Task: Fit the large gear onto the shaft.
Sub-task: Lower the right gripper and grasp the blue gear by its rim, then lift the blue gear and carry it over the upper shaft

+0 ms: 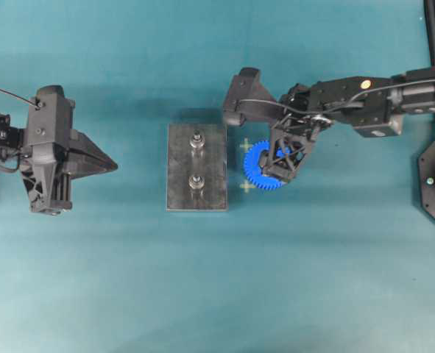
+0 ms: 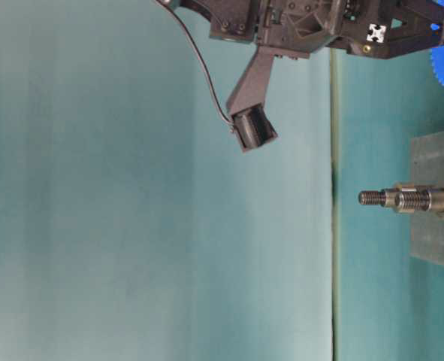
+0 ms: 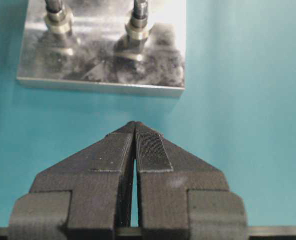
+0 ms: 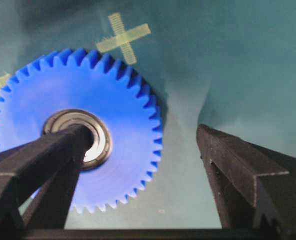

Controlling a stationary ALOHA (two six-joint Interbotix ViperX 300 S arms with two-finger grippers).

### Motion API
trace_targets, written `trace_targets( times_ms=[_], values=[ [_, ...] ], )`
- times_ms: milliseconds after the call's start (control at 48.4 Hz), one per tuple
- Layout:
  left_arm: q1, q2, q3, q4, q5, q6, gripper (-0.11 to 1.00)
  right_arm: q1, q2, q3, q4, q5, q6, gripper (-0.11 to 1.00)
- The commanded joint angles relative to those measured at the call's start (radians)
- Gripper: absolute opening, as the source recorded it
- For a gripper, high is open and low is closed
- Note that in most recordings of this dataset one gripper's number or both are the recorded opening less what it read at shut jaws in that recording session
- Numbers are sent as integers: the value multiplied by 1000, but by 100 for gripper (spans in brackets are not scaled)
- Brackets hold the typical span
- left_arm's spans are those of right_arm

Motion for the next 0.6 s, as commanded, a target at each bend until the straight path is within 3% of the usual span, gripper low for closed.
trace_targets(
  times_ms=[0,145,289,579],
  values=[
    [0,-2,-14,3,-8,-2,0,-3,2,-8,-3,0,-11,91],
    [0,0,-14,2,-8,0,0,-3,2,-9,-3,6,-9,81],
    [0,2,-14,3,-8,-2,0,-5,2,-18,-3,49,-5,48],
    [0,11,-14,2,-18,-2,0,-11,-17,-80,-3,115,0,48]
  ],
)
